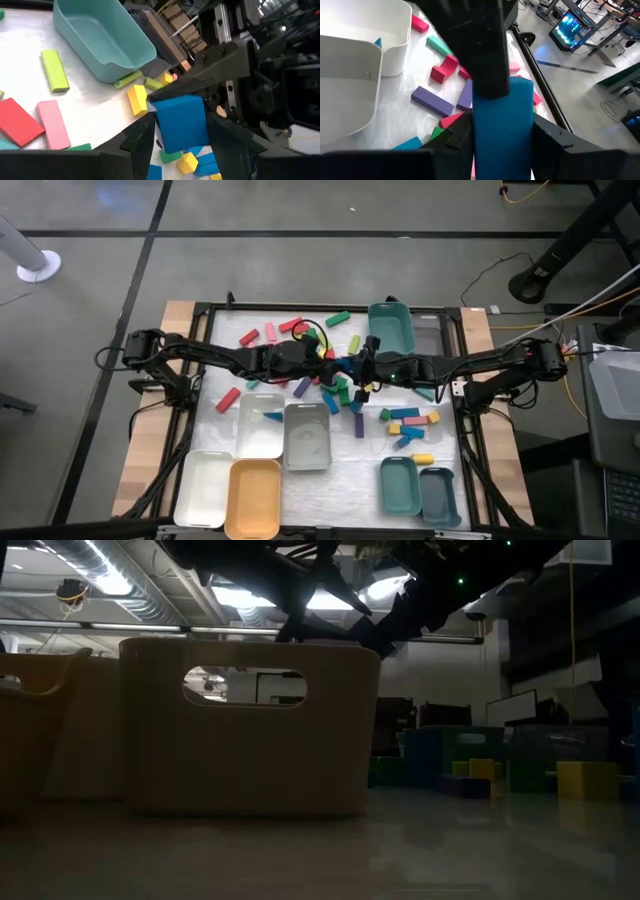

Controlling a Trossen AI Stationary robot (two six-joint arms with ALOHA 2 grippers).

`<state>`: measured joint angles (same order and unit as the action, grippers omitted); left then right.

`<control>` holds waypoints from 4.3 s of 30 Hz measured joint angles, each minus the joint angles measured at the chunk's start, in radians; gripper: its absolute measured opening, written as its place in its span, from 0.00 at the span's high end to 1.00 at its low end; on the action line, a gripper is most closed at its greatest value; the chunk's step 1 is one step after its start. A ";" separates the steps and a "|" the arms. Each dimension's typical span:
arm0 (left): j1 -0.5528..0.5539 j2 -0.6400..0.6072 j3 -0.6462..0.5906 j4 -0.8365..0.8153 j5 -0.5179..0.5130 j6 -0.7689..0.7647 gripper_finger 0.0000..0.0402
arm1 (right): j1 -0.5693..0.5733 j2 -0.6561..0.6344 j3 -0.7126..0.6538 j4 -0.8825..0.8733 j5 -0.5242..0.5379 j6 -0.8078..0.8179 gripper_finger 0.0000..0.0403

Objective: Sort blocks
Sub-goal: Put the blue block into the top white bin

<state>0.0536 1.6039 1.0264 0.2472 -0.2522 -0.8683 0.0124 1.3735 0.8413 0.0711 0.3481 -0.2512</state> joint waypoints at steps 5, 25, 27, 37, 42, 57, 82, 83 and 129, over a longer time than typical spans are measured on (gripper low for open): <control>0.000 0.000 0.000 0.004 -0.014 0.003 0.58 | 0.000 0.000 0.000 0.008 0.000 0.000 0.65; 0.000 -0.001 0.000 0.007 -0.017 0.012 0.68 | 0.000 0.002 -0.003 0.053 0.009 -0.004 0.65; 0.000 -0.002 0.000 0.007 -0.017 0.009 0.69 | 0.000 0.002 -0.003 0.055 0.009 -0.004 0.65; 0.000 0.000 0.000 0.031 -0.012 -0.019 0.54 | 0.000 0.002 -0.002 0.079 -0.010 0.003 0.65; -0.002 0.036 0.000 0.069 -0.016 -0.019 0.51 | 0.000 0.002 -0.001 0.075 -0.010 0.002 0.65; 0.005 0.051 0.000 0.068 -0.018 0.011 0.70 | 0.000 0.002 -0.001 0.037 0.000 0.001 0.58; -0.041 -0.384 0.000 -0.896 0.384 0.384 0.68 | 0.001 -0.019 0.062 -0.370 -0.170 0.036 0.42; -0.060 -0.396 0.000 -0.945 0.387 0.382 0.68 | 0.000 -0.014 0.062 -0.397 -0.195 0.036 0.42; -0.257 -0.220 0.000 -1.074 0.344 0.221 0.52 | 0.000 0.146 0.059 -0.493 -0.456 -0.105 0.42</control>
<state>-0.2039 1.3842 1.0264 -0.8267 0.0914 -0.6472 0.0128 1.5200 0.9005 -0.4218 -0.1083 -0.3560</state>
